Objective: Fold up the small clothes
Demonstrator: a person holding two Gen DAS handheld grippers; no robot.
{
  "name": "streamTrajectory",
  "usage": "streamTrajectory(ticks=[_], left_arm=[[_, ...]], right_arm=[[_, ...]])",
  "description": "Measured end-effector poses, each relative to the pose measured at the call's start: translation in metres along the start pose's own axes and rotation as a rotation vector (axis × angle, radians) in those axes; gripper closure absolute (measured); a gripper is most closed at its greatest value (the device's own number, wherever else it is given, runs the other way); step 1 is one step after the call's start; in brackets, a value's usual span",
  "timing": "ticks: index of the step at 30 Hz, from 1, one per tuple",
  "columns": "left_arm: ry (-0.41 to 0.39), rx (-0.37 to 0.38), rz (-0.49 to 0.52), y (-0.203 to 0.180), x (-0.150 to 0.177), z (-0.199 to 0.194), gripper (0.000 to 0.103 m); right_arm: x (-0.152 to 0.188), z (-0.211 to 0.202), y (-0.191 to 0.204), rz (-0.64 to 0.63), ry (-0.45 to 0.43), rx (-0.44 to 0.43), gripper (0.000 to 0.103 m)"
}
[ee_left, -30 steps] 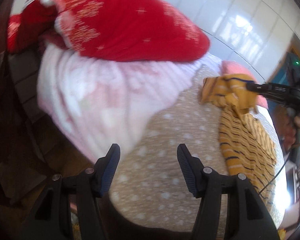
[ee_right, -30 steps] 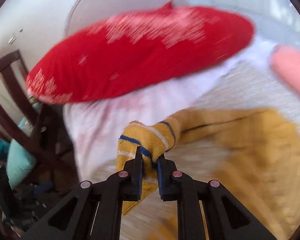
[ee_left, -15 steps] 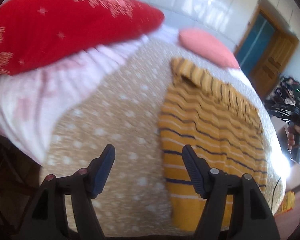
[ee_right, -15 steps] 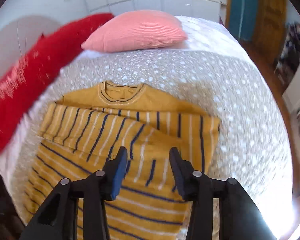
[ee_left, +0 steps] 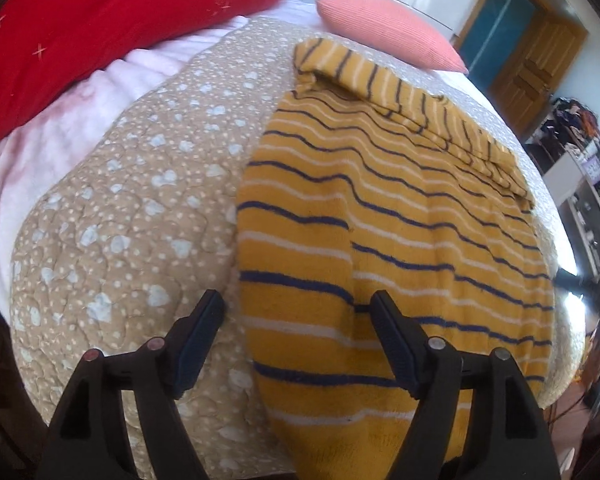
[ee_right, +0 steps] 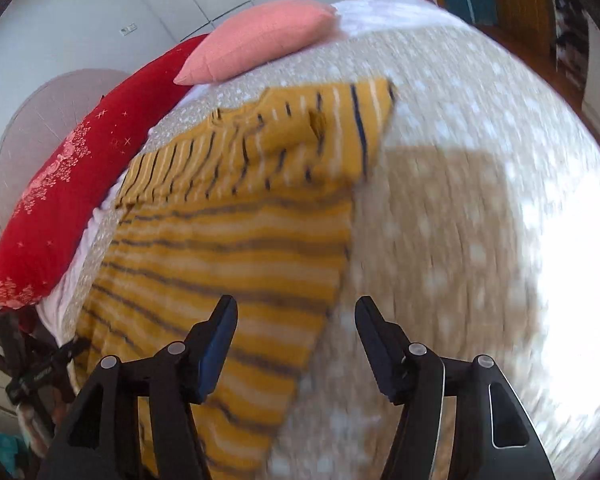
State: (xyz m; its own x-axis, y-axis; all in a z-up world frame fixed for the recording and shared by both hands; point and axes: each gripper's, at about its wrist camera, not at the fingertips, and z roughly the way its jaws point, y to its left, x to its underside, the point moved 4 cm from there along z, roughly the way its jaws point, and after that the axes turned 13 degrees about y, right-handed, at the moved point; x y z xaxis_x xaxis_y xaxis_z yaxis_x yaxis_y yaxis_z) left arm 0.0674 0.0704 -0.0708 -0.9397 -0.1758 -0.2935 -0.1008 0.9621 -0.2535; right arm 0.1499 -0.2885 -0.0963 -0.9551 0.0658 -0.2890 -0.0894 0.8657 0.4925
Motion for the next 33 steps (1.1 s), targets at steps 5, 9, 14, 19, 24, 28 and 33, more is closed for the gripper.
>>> streamTrajectory(ticks=[5,9,14,19,24,28,33], left_arm=[[0.046,0.158,0.001,-0.003,0.005,-0.001,0.055],[0.055,0.22,-0.018,0.001,0.012,-0.002,0.055],[0.035,0.266,0.009,-0.005,0.028,0.0,0.037],[0.039,0.179,0.006,-0.017,0.027,0.003,0.042],[0.031,0.072,0.003,-0.027,0.03,-0.009,0.089],[-0.041,0.073,0.029,-0.042,0.051,-0.044,0.092],[-0.087,0.159,0.029,-0.044,0.089,-0.081,0.092]], right_arm=[[0.062,0.009,0.002,0.031,0.016,-0.298,0.037],[0.085,0.027,0.019,0.021,0.036,-0.47,0.037],[0.101,0.038,0.037,0.026,0.014,-0.589,0.037],[0.119,0.053,0.047,0.074,-0.015,-0.611,0.045],[0.122,0.053,0.042,0.139,-0.013,-0.554,0.092],[0.131,0.016,0.047,0.072,-0.078,-0.556,0.093],[0.162,-0.037,0.031,0.034,-0.15,-0.604,0.094]])
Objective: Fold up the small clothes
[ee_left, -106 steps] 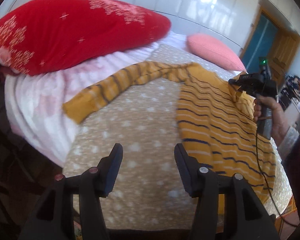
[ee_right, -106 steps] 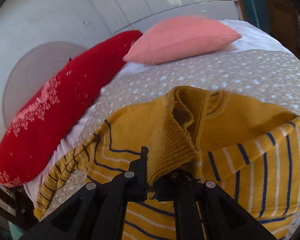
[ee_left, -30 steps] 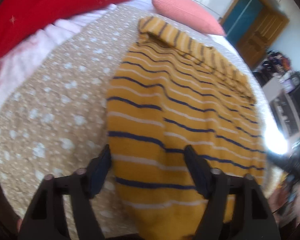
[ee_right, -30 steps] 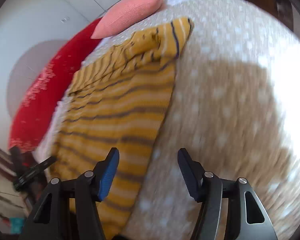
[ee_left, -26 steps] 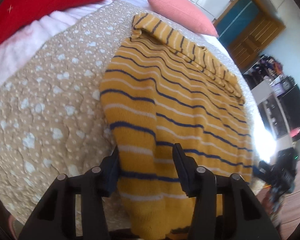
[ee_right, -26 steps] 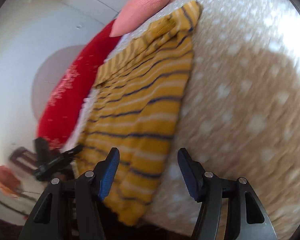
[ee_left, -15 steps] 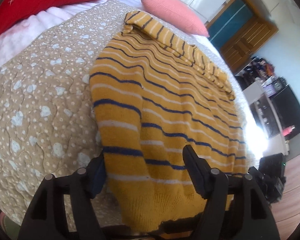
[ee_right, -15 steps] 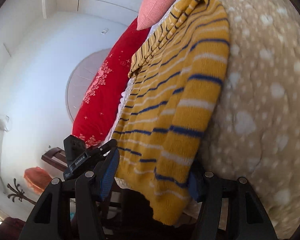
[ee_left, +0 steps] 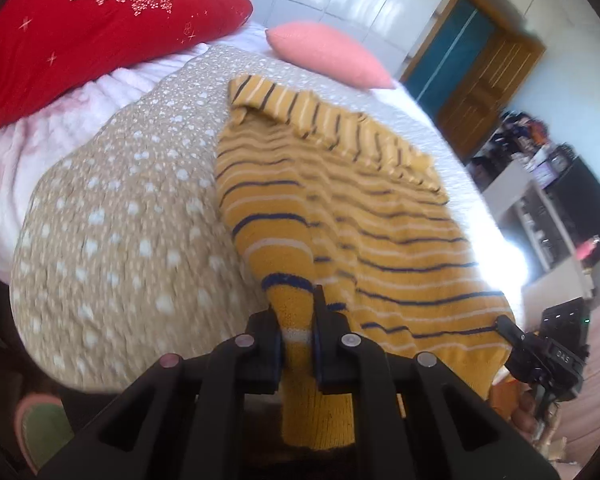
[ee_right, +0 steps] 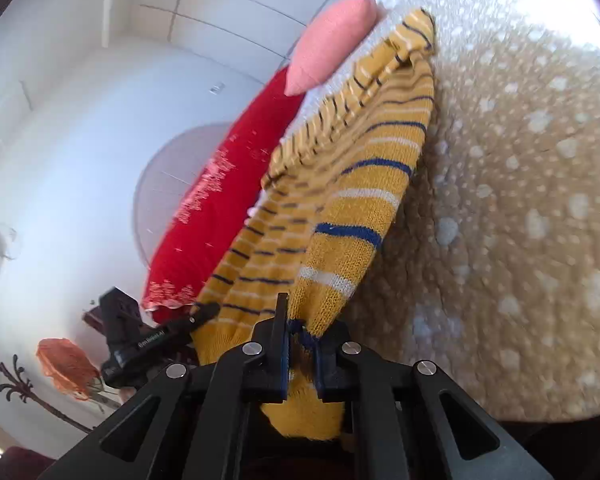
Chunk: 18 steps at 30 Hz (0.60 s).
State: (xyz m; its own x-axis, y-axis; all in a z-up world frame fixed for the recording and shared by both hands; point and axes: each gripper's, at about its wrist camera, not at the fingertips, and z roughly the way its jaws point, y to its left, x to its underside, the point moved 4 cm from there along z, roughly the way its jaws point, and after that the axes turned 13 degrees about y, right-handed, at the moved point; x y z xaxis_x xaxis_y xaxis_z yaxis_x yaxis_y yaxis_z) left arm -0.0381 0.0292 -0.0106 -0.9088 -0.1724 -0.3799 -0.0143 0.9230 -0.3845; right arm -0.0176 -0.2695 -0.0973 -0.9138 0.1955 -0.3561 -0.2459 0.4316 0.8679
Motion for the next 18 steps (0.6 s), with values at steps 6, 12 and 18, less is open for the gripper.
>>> streamTrajectory(ticks=[6,12,18], left_arm=[[0.11,0.003,-0.052,0.021,0.011,0.029,0.092],[0.076,0.069,-0.063,0.016,-0.037,0.024,0.092],[0.031,0.072,-0.091,0.012,-0.126,0.04,0.092]], right_arm=[[0.025,-0.015,-0.017,0.053,0.035,0.025,0.093],[-0.025,0.004,0.003,0.002,0.05,0.029,0.093],[-0.102,0.016,0.026,-0.067,0.021,0.07,0.093]])
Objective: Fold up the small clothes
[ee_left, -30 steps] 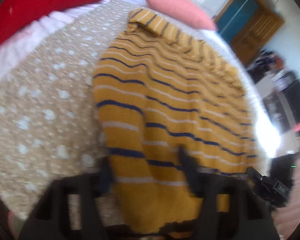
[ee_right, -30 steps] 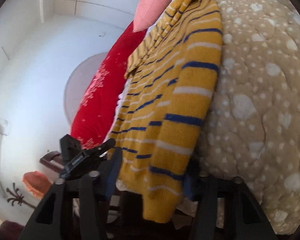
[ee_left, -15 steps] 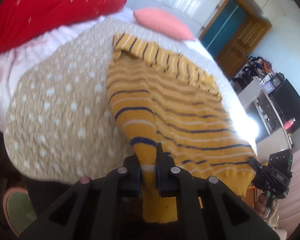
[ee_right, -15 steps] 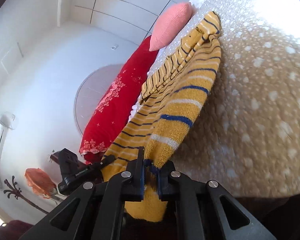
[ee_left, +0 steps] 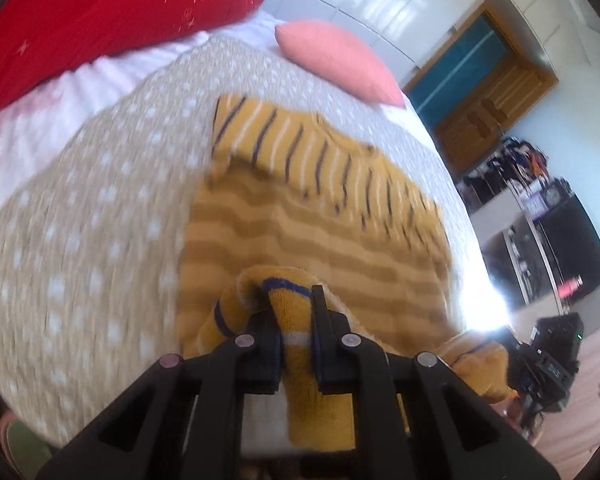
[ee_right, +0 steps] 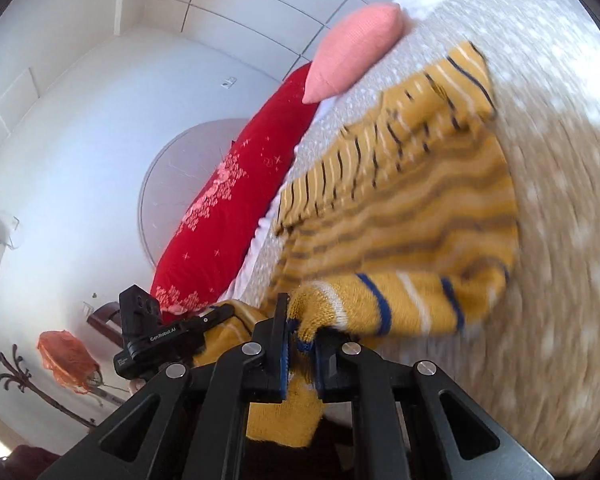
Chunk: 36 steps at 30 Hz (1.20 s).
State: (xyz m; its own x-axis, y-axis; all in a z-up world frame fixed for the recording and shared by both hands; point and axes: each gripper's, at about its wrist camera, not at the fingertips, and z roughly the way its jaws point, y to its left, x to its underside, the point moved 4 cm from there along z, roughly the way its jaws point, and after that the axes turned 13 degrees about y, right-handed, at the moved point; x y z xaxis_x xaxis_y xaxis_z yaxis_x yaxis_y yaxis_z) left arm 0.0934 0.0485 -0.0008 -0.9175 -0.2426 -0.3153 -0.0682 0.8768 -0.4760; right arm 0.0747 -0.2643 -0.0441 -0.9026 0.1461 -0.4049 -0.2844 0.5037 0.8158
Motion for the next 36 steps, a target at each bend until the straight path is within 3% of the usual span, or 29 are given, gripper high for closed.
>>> streamTrajectory(ticks=[5,10,14,15,18,21,25,28,32,36], left_arm=[[0.016,0.014,-0.041,-0.004,-0.079,0.034,0.092],[0.076,0.014,-0.07,-0.009,-0.135,0.08,0.092],[0.093,0.099,-0.144,-0.001,-0.175,0.103,0.09],[0.091,0.123,-0.167,0.003,-0.182,0.106,0.084],[0.069,0.196,-0.268,0.02,-0.203,0.113,0.068],[0.04,0.224,-0.333,0.036,-0.217,0.114,0.064],[0.024,0.176,-0.334,0.048,-0.225,0.108,0.058],[0.028,0.107,-0.248,0.044,-0.219,0.099,0.053],[0.043,-0.018,-0.082,0.03,-0.195,0.088,0.04],[0.056,-0.174,0.082,0.023,-0.158,0.083,0.031]], right_arm=[[-0.08,0.017,-0.017,0.053,-0.05,0.019,0.093],[-0.15,0.045,-0.058,0.158,-0.051,0.042,0.092],[-0.192,0.058,-0.092,0.256,-0.071,0.001,0.088],[-0.2,0.062,-0.098,0.274,-0.078,-0.002,0.087],[-0.222,0.071,-0.119,0.332,-0.106,0.018,0.053],[-0.235,0.073,-0.139,0.389,-0.144,0.004,0.045],[-0.247,0.06,-0.154,0.431,-0.211,0.006,0.039],[-0.251,0.041,-0.152,0.402,-0.234,0.051,0.033],[-0.242,0.016,-0.129,0.27,-0.198,0.216,0.028],[-0.202,0.002,-0.098,0.1,-0.109,0.42,0.028]])
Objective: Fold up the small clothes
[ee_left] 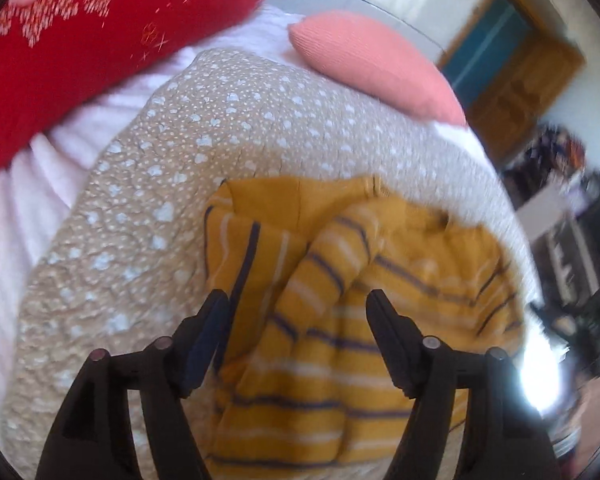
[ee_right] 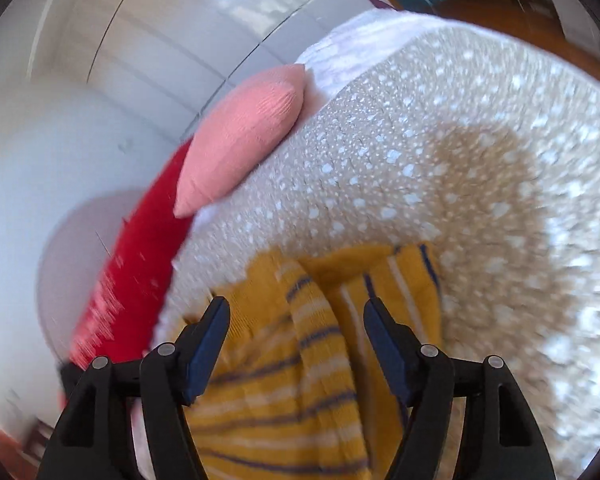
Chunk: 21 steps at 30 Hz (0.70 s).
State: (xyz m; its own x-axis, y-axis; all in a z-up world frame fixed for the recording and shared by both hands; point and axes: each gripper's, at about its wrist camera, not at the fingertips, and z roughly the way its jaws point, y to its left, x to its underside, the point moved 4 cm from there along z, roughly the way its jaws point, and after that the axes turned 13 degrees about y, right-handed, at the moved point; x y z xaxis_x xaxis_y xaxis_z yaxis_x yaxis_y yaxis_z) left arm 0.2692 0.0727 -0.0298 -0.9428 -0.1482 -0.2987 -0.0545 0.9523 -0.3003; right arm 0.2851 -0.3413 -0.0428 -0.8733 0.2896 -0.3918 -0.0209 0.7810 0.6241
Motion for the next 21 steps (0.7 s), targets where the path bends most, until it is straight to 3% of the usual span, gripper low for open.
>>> streamTrajectory(ticks=[3,5,6,7,8,9,11,13,15,16,19,21], left_arm=[[0.04,-0.064,0.059,0.0,0.026,0.008,0.031],[0.065,-0.133,0.082,0.003,0.041,0.015,0.04],[0.084,-0.165,0.093,0.004,0.045,0.019,0.072],[0.112,-0.196,0.104,0.006,0.05,0.023,0.088],[0.111,-0.221,0.106,0.008,0.05,0.022,0.088],[0.1,-0.243,0.107,0.009,0.049,0.021,0.089],[0.072,-0.306,0.104,0.012,0.046,0.011,0.09],[0.057,-0.319,0.084,0.015,0.045,0.002,0.088],[0.043,-0.307,0.06,0.018,0.049,-0.007,0.084],[0.037,-0.298,0.046,0.02,0.052,-0.012,0.076],[-0.025,-0.345,-0.008,0.023,0.062,-0.029,0.071],[-0.083,-0.311,-0.047,0.024,0.068,-0.042,0.066]], right_arm=[[0.037,-0.007,0.005,-0.104,0.043,0.086,0.028],[0.062,-0.004,0.005,-0.157,0.093,0.125,0.028],[0.071,0.0,0.004,-0.178,0.119,0.146,0.034],[0.081,0.005,0.001,-0.2,0.153,0.172,0.048],[0.086,0.009,-0.002,-0.212,0.18,0.203,0.09],[0.087,0.006,-0.009,-0.206,0.186,0.209,0.093],[0.082,-0.004,-0.023,-0.173,0.152,0.243,0.095],[0.075,-0.016,-0.034,-0.141,0.116,0.297,0.095],[0.072,-0.029,-0.045,-0.096,0.082,0.418,0.089],[0.07,-0.037,-0.05,-0.081,0.057,0.466,0.082],[0.07,-0.064,-0.05,-0.044,-0.004,0.355,0.079],[0.069,-0.076,-0.039,-0.07,-0.038,0.311,0.079]])
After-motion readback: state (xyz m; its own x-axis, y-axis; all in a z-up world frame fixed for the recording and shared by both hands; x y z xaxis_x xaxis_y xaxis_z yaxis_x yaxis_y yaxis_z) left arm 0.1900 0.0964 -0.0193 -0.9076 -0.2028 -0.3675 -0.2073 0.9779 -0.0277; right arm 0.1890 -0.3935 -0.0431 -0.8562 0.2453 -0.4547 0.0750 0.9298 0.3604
